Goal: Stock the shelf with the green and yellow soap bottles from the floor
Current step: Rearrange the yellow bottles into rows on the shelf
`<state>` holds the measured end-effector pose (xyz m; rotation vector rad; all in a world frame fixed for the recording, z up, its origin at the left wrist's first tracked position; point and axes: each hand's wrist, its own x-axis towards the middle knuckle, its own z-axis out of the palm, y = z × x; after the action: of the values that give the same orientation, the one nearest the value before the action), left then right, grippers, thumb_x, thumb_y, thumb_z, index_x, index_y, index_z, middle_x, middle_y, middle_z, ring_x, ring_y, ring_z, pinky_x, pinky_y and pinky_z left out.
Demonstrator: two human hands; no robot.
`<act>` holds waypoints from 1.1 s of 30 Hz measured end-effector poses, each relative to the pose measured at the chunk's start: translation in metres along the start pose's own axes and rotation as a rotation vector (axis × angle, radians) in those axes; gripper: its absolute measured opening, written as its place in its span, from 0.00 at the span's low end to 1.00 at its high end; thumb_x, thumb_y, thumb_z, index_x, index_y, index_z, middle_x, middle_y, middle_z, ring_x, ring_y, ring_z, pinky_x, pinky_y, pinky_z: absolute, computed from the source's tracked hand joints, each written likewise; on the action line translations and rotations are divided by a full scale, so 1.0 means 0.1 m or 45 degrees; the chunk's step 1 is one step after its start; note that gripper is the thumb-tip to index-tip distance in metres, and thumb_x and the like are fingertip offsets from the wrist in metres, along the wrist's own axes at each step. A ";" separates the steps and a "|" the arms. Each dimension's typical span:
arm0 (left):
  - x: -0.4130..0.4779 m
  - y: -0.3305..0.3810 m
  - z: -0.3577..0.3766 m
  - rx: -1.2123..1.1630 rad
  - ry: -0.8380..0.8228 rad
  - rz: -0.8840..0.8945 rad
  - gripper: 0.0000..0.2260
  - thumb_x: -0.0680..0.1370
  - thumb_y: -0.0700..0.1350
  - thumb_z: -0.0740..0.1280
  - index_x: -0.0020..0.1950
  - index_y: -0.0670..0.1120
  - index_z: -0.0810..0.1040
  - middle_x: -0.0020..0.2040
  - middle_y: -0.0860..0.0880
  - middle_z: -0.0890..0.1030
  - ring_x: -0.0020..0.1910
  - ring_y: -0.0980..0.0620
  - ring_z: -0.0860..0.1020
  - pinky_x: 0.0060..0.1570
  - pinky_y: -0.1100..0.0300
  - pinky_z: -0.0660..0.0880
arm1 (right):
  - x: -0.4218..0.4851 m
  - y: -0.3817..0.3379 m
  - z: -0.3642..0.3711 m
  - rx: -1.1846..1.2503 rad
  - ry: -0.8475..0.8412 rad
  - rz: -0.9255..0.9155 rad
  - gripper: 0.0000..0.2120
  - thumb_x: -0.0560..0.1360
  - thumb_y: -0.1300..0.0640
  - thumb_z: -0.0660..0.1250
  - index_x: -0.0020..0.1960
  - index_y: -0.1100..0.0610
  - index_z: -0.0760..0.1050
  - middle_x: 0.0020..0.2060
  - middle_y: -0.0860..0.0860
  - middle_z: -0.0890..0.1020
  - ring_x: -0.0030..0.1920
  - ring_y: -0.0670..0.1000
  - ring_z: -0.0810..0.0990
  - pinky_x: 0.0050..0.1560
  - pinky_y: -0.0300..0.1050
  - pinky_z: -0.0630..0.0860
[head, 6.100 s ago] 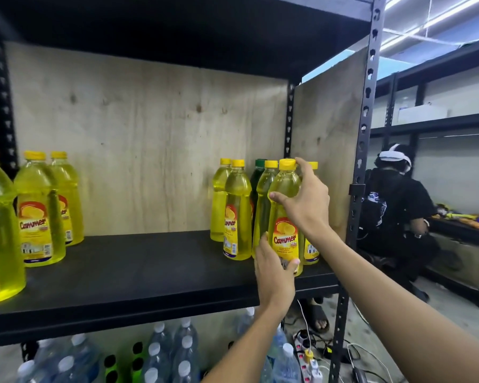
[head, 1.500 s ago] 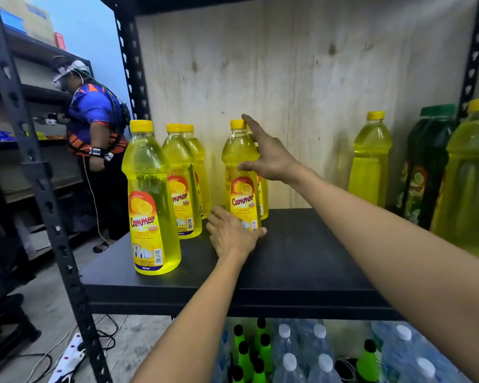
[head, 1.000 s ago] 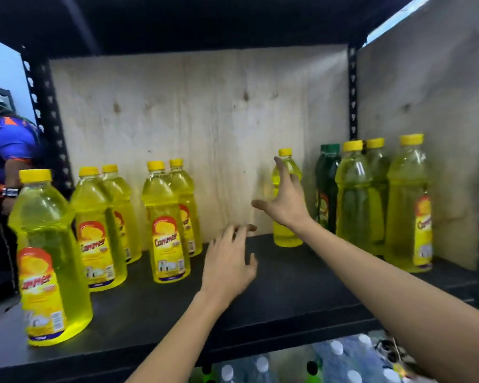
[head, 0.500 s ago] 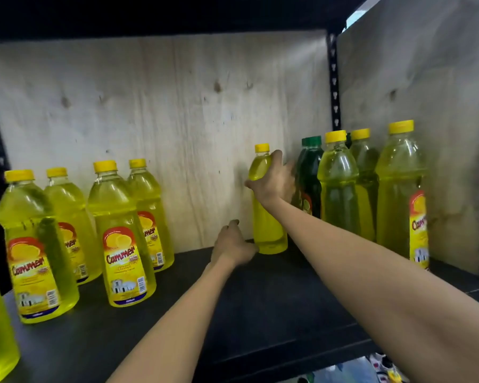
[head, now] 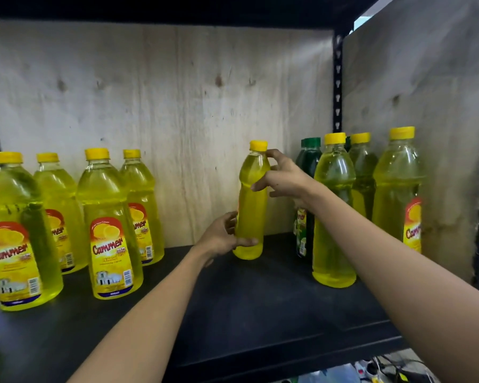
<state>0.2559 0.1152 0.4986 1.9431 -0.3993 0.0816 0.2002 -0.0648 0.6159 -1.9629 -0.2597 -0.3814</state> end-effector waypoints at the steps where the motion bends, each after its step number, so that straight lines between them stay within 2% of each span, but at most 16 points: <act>1: -0.01 -0.02 0.01 0.012 0.039 0.014 0.49 0.60 0.49 0.84 0.77 0.49 0.65 0.71 0.48 0.74 0.67 0.48 0.74 0.62 0.46 0.77 | -0.03 0.01 0.00 0.019 -0.001 0.001 0.39 0.67 0.61 0.77 0.73 0.46 0.63 0.57 0.57 0.80 0.59 0.59 0.79 0.58 0.61 0.79; 4: -0.04 -0.06 0.06 0.107 0.165 0.100 0.49 0.58 0.55 0.84 0.75 0.51 0.67 0.69 0.49 0.75 0.65 0.50 0.76 0.62 0.50 0.77 | -0.11 0.03 0.09 0.020 0.156 -0.058 0.45 0.63 0.48 0.82 0.74 0.48 0.64 0.57 0.52 0.80 0.56 0.55 0.80 0.53 0.57 0.82; 7: -0.13 -0.04 0.10 0.174 0.233 0.176 0.48 0.58 0.57 0.84 0.74 0.53 0.68 0.67 0.51 0.77 0.58 0.54 0.77 0.53 0.61 0.76 | -0.19 -0.01 0.19 -0.047 0.346 -0.134 0.45 0.63 0.45 0.81 0.75 0.53 0.66 0.64 0.54 0.79 0.63 0.57 0.78 0.60 0.58 0.78; 11: -0.41 0.04 0.02 0.197 0.266 0.187 0.47 0.59 0.58 0.83 0.74 0.53 0.67 0.67 0.51 0.76 0.57 0.55 0.76 0.55 0.59 0.75 | -0.39 -0.19 0.25 -0.140 0.358 -0.243 0.41 0.64 0.45 0.80 0.72 0.54 0.71 0.63 0.54 0.80 0.63 0.56 0.78 0.63 0.54 0.76; 14: -0.79 0.12 -0.13 0.245 0.298 0.211 0.46 0.60 0.61 0.82 0.74 0.53 0.68 0.66 0.52 0.77 0.60 0.54 0.77 0.57 0.60 0.75 | -0.62 -0.43 0.33 -0.221 0.347 -0.330 0.39 0.62 0.41 0.80 0.69 0.53 0.74 0.59 0.52 0.82 0.60 0.54 0.79 0.59 0.48 0.77; 16: -1.09 0.17 -0.24 0.299 0.337 0.218 0.46 0.59 0.64 0.80 0.73 0.53 0.69 0.64 0.56 0.78 0.62 0.56 0.76 0.56 0.66 0.74 | -0.76 -0.62 0.42 -0.251 0.311 -0.362 0.37 0.61 0.38 0.79 0.66 0.51 0.76 0.57 0.52 0.83 0.58 0.54 0.80 0.56 0.47 0.78; 18: -1.41 0.20 -0.38 0.321 0.385 0.201 0.47 0.57 0.67 0.79 0.73 0.53 0.70 0.59 0.60 0.77 0.59 0.60 0.75 0.49 0.75 0.70 | -0.89 -0.81 0.56 -0.286 0.257 -0.381 0.39 0.60 0.36 0.79 0.67 0.51 0.76 0.58 0.52 0.82 0.58 0.54 0.80 0.57 0.49 0.77; 19: -1.56 0.21 -0.46 0.318 0.393 0.175 0.48 0.57 0.68 0.78 0.73 0.52 0.70 0.58 0.61 0.76 0.59 0.61 0.75 0.50 0.75 0.71 | -0.95 -0.90 0.64 -0.292 0.231 -0.383 0.41 0.59 0.35 0.79 0.67 0.51 0.76 0.59 0.52 0.82 0.59 0.55 0.79 0.58 0.50 0.77; 21: -1.83 0.21 -0.65 0.295 0.377 0.115 0.49 0.56 0.68 0.79 0.73 0.51 0.70 0.63 0.58 0.78 0.62 0.58 0.76 0.58 0.64 0.76 | -1.07 -1.08 0.81 -0.279 0.190 -0.380 0.42 0.59 0.35 0.79 0.68 0.51 0.75 0.60 0.53 0.82 0.61 0.55 0.79 0.60 0.51 0.77; 23: -2.06 0.19 -0.88 0.269 0.350 0.058 0.50 0.56 0.67 0.80 0.73 0.50 0.70 0.66 0.53 0.79 0.63 0.54 0.78 0.61 0.55 0.78 | -1.18 -1.23 1.01 -0.267 0.166 -0.387 0.41 0.59 0.35 0.79 0.67 0.51 0.76 0.60 0.54 0.83 0.61 0.56 0.79 0.60 0.49 0.77; 26: -2.35 0.15 -1.22 0.250 0.312 -0.039 0.51 0.55 0.66 0.82 0.73 0.48 0.70 0.65 0.50 0.80 0.62 0.51 0.80 0.61 0.48 0.78 | -1.30 -1.39 1.33 -0.235 0.154 -0.374 0.37 0.58 0.35 0.79 0.62 0.51 0.79 0.54 0.54 0.84 0.59 0.56 0.81 0.53 0.45 0.75; 29: -2.57 0.07 -1.47 0.193 0.286 -0.073 0.44 0.60 0.59 0.83 0.71 0.47 0.73 0.62 0.50 0.82 0.59 0.52 0.82 0.57 0.48 0.80 | -1.38 -1.52 1.65 -0.266 0.132 -0.329 0.37 0.58 0.35 0.79 0.61 0.52 0.78 0.56 0.55 0.83 0.59 0.57 0.80 0.51 0.44 0.75; 31: -2.65 0.02 -1.56 0.174 0.285 -0.065 0.37 0.63 0.56 0.83 0.69 0.47 0.75 0.59 0.52 0.84 0.57 0.54 0.82 0.55 0.54 0.81 | -1.42 -1.60 1.82 -0.289 0.131 -0.330 0.35 0.59 0.36 0.78 0.60 0.53 0.79 0.57 0.56 0.83 0.59 0.58 0.81 0.53 0.47 0.76; 33: -2.67 -0.02 -1.60 0.158 0.275 -0.050 0.34 0.64 0.56 0.82 0.67 0.49 0.76 0.57 0.55 0.84 0.57 0.58 0.82 0.51 0.63 0.80 | -1.44 -1.66 1.93 -0.289 0.149 -0.332 0.30 0.60 0.37 0.79 0.56 0.54 0.80 0.53 0.56 0.84 0.56 0.59 0.82 0.50 0.47 0.77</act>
<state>0.0255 0.3248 0.4967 2.0381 -0.2169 0.2946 0.0378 0.1775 0.6277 -2.1245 -0.4139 -0.7200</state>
